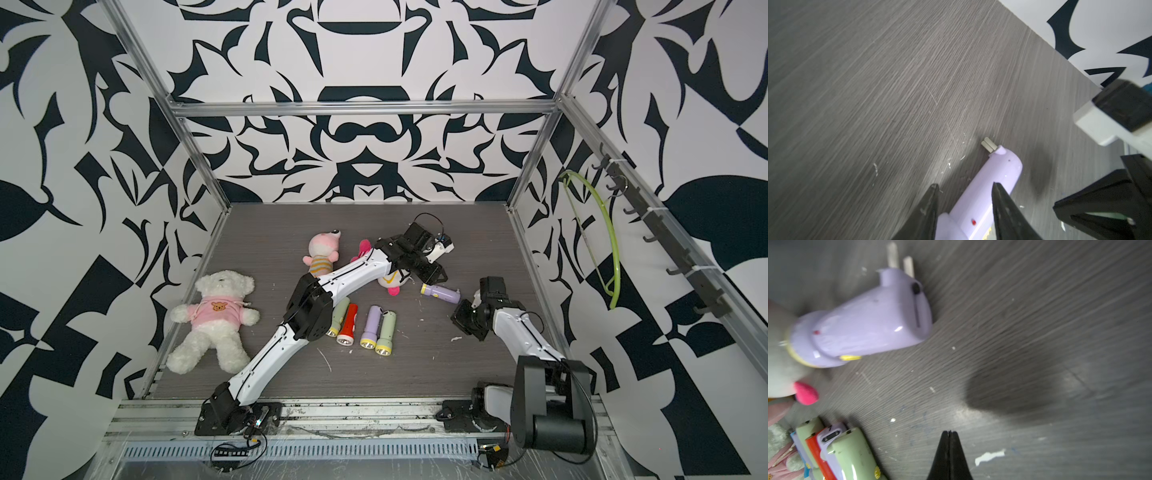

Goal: Close the plug at the bottom of the flashlight
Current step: Adjust the flashlight at the center of the board.

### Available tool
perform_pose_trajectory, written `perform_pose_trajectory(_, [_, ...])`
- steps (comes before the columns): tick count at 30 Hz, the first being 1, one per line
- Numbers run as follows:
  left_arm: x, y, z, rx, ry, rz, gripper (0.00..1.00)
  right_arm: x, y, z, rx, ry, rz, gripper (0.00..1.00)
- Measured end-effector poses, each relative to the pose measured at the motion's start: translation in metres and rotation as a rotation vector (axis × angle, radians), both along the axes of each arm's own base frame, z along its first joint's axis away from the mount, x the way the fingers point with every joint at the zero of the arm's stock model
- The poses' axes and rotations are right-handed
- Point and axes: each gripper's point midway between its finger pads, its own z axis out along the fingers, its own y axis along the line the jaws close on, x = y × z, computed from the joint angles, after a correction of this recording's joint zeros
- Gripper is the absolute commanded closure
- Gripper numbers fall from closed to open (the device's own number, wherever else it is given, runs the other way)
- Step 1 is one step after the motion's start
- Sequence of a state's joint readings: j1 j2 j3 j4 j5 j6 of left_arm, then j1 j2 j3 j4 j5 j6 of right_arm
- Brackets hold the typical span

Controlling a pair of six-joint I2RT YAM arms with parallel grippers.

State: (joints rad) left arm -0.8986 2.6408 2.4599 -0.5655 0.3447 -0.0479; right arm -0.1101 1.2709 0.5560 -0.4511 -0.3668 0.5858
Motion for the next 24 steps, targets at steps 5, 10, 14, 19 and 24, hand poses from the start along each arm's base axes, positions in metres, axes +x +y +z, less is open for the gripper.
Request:
perform_pose_trajectory(5, [-0.002, 0.005, -0.015, 0.028, 0.027, 0.017, 0.55, 0.015, 0.001, -0.011, 0.038, 0.029, -0.014, 1.0])
perform_pose_trajectory(10, [-0.016, 0.016, -0.046, 0.079, 0.101, 0.015, 0.55, 0.043, -0.009, -0.011, 0.055, -0.006, -0.05, 1.0])
perform_pose_trajectory(14, [-0.027, 0.025, -0.046, 0.089, 0.138, 0.011, 0.55, 0.06, -0.016, -0.011, 0.057, -0.024, -0.079, 1.0])
perform_pose_trajectory(19, [-0.04, 0.032, -0.045, 0.098, 0.177, 0.009, 0.51, 0.077, -0.018, -0.01, 0.067, -0.044, -0.088, 1.0])
perform_pose_trajectory(24, [-0.043, 0.033, -0.036, 0.091, 0.194, 0.023, 0.45, 0.077, -0.019, -0.009, 0.059, -0.051, -0.091, 1.0])
